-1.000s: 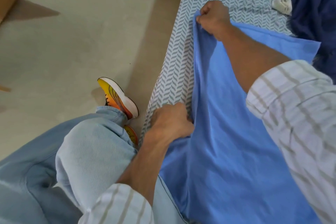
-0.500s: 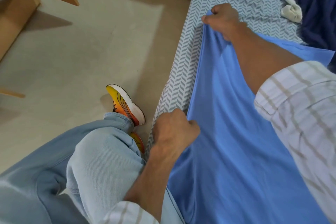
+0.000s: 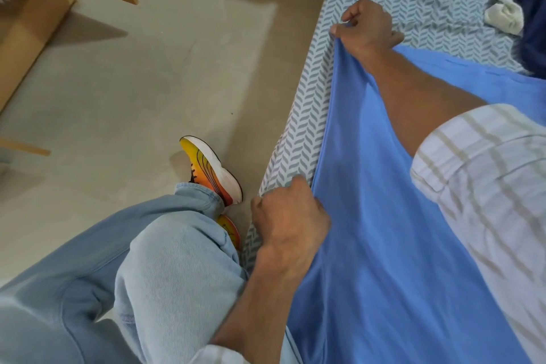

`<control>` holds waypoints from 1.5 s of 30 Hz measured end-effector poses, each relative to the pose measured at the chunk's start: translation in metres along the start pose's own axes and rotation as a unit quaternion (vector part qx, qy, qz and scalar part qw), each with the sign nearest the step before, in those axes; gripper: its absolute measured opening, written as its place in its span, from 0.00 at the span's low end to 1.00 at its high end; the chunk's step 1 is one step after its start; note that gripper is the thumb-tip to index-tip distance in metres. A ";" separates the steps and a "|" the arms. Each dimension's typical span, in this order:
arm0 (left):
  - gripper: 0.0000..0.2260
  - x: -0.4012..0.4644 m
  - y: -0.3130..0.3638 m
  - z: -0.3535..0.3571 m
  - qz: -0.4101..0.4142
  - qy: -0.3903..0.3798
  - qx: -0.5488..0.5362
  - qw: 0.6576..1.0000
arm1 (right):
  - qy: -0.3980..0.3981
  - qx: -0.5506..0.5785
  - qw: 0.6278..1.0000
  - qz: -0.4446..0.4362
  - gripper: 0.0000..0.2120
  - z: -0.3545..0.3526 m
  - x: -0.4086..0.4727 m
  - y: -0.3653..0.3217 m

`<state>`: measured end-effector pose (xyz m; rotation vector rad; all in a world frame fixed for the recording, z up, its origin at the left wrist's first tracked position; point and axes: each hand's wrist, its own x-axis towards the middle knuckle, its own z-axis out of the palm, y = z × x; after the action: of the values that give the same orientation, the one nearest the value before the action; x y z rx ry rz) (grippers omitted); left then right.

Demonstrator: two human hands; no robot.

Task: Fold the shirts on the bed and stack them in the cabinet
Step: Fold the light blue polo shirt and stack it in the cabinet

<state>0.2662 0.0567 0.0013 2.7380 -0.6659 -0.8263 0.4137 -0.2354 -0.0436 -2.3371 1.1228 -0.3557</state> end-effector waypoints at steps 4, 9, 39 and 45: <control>0.14 0.003 -0.002 0.007 0.016 0.052 0.021 0.998 | 0.048 -0.046 0.997 -0.044 0.17 -0.009 -0.026 0.005; 0.21 0.001 0.001 0.012 0.046 0.086 0.048 0.994 | 0.079 -0.023 0.993 -0.085 0.19 -0.045 -0.093 0.046; 0.20 0.153 0.434 0.114 0.372 0.063 -0.028 0.926 | 0.194 -0.018 0.981 0.000 0.03 -0.199 -0.212 0.400; 0.21 0.168 0.455 0.101 0.311 -0.034 -0.022 0.949 | 0.200 0.007 0.980 0.000 0.03 -0.201 -0.212 0.399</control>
<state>0.1697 -0.4285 -0.0171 2.2361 -1.4003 -0.7561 -0.0648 -0.3455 -0.1006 -2.3128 1.2935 -0.8607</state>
